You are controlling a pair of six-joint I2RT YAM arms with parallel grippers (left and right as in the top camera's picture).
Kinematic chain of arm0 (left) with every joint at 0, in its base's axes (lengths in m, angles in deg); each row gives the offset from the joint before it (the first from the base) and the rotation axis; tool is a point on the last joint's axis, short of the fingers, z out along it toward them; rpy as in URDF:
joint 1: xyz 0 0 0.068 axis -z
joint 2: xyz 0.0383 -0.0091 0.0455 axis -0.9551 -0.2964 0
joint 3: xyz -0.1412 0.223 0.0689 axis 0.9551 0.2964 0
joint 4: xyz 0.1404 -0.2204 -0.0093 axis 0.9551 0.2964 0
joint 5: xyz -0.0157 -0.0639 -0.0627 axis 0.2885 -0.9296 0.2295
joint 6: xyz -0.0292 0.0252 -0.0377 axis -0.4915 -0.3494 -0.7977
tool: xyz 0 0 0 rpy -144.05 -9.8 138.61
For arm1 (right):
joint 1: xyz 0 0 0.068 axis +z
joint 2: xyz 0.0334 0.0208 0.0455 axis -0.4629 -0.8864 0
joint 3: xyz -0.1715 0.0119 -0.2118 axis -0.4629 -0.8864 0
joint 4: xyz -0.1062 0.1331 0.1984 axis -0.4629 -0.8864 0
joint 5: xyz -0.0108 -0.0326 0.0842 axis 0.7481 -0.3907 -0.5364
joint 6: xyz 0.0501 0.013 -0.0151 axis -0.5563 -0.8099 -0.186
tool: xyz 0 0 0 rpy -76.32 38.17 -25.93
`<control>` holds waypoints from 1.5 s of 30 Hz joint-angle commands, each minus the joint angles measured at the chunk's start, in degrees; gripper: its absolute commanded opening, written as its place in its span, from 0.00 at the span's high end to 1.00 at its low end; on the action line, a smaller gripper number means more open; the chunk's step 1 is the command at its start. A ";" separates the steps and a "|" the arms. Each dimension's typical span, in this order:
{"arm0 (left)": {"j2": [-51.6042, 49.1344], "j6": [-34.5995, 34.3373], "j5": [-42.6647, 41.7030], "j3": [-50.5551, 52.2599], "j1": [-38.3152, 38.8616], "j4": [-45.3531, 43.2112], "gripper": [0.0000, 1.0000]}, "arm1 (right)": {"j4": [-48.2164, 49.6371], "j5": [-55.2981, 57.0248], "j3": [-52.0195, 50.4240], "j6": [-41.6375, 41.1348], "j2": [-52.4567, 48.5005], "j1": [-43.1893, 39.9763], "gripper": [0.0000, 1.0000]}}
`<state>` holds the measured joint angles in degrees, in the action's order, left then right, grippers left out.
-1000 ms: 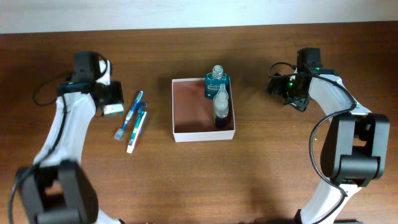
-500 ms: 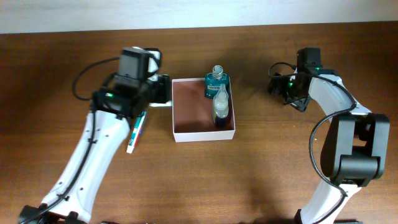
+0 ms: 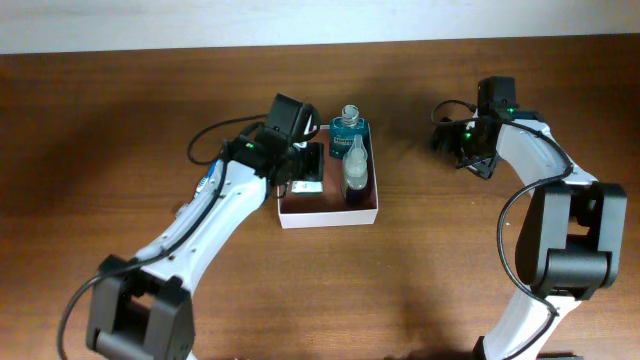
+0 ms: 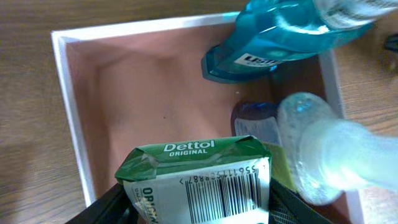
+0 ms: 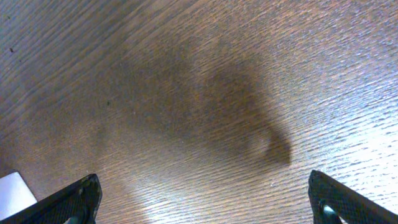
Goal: Pack container
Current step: 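Carry the Dettol bar into the box front and release it, then return the left gripper to the Colgate toothpaste tube and grasp it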
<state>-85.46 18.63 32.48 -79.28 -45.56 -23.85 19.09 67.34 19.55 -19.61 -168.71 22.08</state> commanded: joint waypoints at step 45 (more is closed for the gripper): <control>-0.61 6.97 10.25 -0.04 -17.38 23.76 0.24 | 0.00 0.55 -0.11 0.20 -0.44 -0.20 0.01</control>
<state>-84.17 24.49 41.51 -79.83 -62.54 -0.22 19.09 67.34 19.55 -19.61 -168.71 22.08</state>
